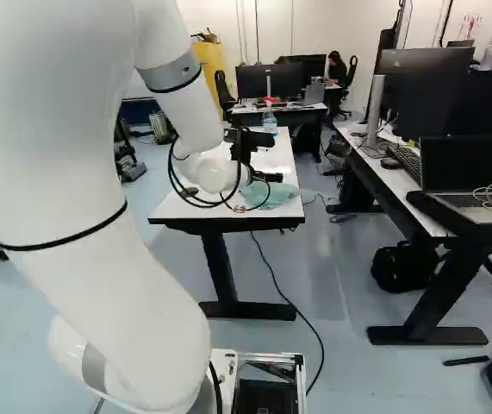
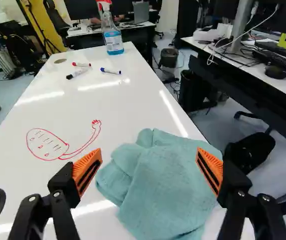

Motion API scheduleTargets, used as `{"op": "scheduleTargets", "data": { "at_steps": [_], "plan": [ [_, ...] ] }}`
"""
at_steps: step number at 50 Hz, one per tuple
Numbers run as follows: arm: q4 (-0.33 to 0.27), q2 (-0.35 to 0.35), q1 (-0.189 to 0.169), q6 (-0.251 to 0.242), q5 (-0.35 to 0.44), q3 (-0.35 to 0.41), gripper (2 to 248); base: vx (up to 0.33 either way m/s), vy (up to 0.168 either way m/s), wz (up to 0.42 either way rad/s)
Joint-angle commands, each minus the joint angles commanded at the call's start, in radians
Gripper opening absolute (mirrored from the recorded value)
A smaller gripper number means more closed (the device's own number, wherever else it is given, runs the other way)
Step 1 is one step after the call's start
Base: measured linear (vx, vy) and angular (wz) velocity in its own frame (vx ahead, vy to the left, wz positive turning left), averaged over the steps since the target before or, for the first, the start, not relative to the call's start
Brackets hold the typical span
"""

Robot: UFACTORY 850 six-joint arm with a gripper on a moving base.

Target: Clean the table with the green towel

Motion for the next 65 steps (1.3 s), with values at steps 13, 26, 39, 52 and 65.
{"op": "scheduleTargets", "data": {
  "at_steps": [13, 26, 39, 52, 65],
  "plan": [
    [0.021, -0.009, -0.021, 0.000, -0.062, -0.010, 247, 0.000, 0.000, 0.000],
    [0.042, -0.010, -0.023, 0.000, -0.102, -0.011, 247, 0.000, 0.000, 0.000],
    [0.053, -0.010, -0.023, 0.000, -0.130, -0.011, 247, 0.000, 0.000, 0.000],
    [0.053, -0.010, -0.023, 0.000, -0.140, -0.011, 247, 0.000, 0.000, 0.000],
    [0.053, -0.010, -0.023, 0.000, -0.149, -0.011, 247, 0.000, 0.000, 0.000]
  ]
}}
